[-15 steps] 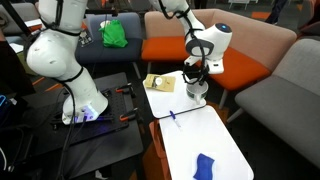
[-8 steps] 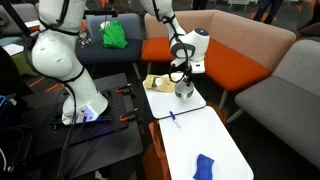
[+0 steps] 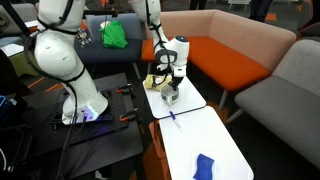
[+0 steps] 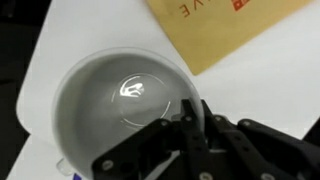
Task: Move the mug to the table on the left
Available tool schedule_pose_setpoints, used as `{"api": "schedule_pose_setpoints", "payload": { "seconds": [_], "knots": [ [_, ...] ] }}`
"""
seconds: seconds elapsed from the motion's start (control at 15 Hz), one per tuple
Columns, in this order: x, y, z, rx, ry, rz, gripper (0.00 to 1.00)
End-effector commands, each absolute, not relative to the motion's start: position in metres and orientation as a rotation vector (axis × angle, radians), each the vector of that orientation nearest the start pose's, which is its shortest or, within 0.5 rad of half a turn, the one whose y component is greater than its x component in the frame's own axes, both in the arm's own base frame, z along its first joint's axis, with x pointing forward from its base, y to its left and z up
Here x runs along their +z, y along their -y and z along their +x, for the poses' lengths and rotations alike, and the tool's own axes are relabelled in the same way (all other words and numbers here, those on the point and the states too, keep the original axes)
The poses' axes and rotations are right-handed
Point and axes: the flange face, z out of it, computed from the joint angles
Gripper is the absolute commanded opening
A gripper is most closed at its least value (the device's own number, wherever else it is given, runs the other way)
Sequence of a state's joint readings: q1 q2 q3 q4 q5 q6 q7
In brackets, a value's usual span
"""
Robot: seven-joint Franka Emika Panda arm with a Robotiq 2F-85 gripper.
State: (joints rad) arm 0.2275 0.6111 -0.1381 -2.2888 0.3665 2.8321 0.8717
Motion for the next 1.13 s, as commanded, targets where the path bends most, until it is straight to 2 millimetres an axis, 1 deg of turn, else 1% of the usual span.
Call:
{"api": "schedule_pose_setpoints", "payload": {
  "seconds": [0.0,0.27,0.33,0.4,0.47,0.53,0.6,0.73,0.8,0.87,1.0,1.07],
  "knots": [
    [0.089,-0.028,0.485,0.085,-1.691,-2.651,0.03],
    [0.088,-0.033,0.483,0.094,-1.698,-2.656,0.03],
    [0.087,-0.032,0.483,0.088,-1.725,-2.649,0.35],
    [0.090,-0.031,0.482,0.094,-1.724,-2.640,0.36],
    [0.093,-0.030,0.482,0.095,-1.730,-2.627,0.42],
    [0.101,-0.030,0.481,0.084,-1.713,-2.625,0.50],
    [0.110,-0.029,0.481,0.078,-1.704,-2.627,0.57],
    [0.139,-0.029,0.482,0.079,-1.666,-2.623,0.72],
    [0.156,-0.030,0.480,0.096,-1.656,-2.639,0.78],
    [0.172,-0.031,0.479,0.144,-1.637,-2.656,0.87],
    [0.208,-0.034,0.479,0.189,-1.589,-2.711,1.00],
    [0.225,-0.036,0.482,0.144,-1.573,-2.730,1.00]
  ]
}}
